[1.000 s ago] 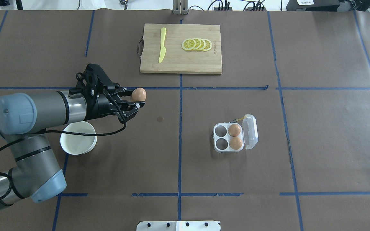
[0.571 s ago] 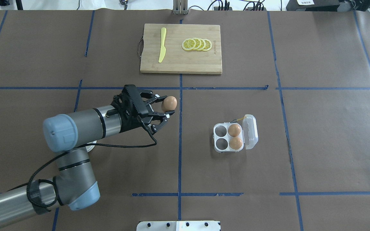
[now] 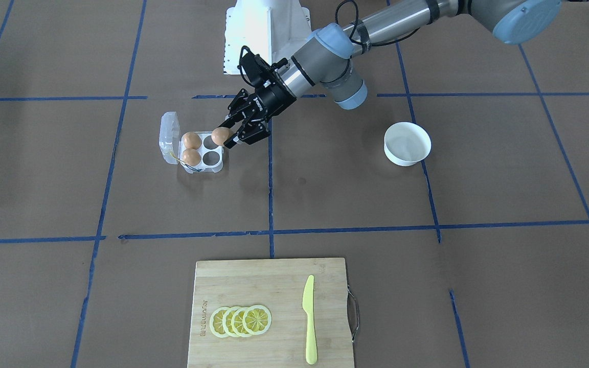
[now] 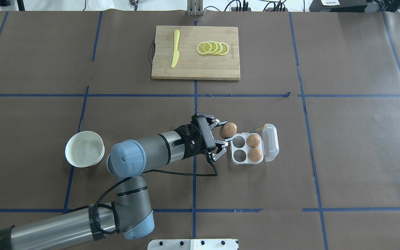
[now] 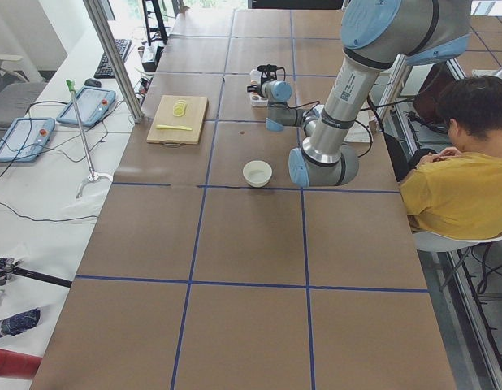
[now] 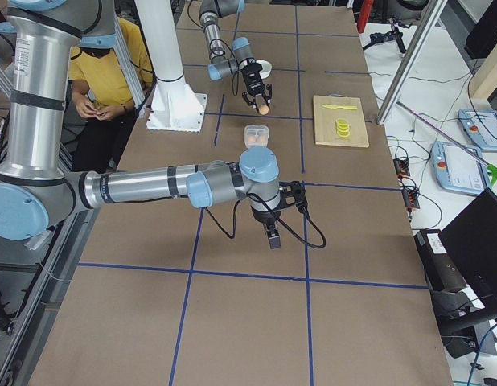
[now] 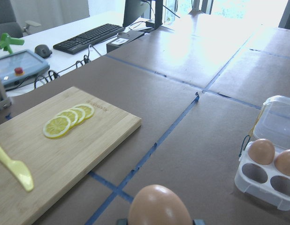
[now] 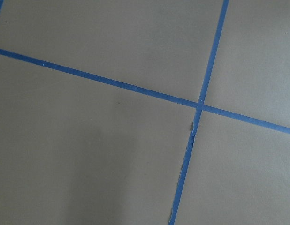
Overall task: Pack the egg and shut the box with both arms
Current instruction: 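Lift the egg with the left gripper and carry it to the carton, then lower the egg into an empty carton cup and open the left gripper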
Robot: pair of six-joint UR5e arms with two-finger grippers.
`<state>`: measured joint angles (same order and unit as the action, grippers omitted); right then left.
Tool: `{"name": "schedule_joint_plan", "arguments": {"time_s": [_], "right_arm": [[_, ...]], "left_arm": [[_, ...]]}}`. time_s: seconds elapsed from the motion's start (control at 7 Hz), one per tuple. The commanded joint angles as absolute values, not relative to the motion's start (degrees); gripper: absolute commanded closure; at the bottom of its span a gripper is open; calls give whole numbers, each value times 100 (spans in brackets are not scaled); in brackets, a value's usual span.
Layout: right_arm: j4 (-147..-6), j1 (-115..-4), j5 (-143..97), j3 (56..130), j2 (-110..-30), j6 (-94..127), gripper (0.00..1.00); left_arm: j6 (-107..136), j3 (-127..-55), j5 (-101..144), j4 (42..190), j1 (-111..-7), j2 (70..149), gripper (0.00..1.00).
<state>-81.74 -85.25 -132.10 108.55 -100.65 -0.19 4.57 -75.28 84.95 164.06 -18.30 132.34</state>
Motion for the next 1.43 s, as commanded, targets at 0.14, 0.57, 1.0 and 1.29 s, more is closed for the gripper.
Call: {"name": "schedule_joint_plan", "arguments": {"time_s": [0.14,0.57,1.0,1.29], "right_arm": [[-8174,-8525,-13210,10828,-10081,-26,0],[-8174,-8525,-13210,10828,-10081,-26,0],[-8174,-8525,-13210,10828,-10090,-26,0],[-8174,-8525,-13210,10828,-10081,-26,0]], "left_arm": [[492,-7217,8429,16436,-1600,13517,82],[536,-7137,8429,16436,-1591,13544,52],[562,-7128,8429,16436,-1556,13544,32],[562,-7128,8429,16436,-1547,13544,27]]}}
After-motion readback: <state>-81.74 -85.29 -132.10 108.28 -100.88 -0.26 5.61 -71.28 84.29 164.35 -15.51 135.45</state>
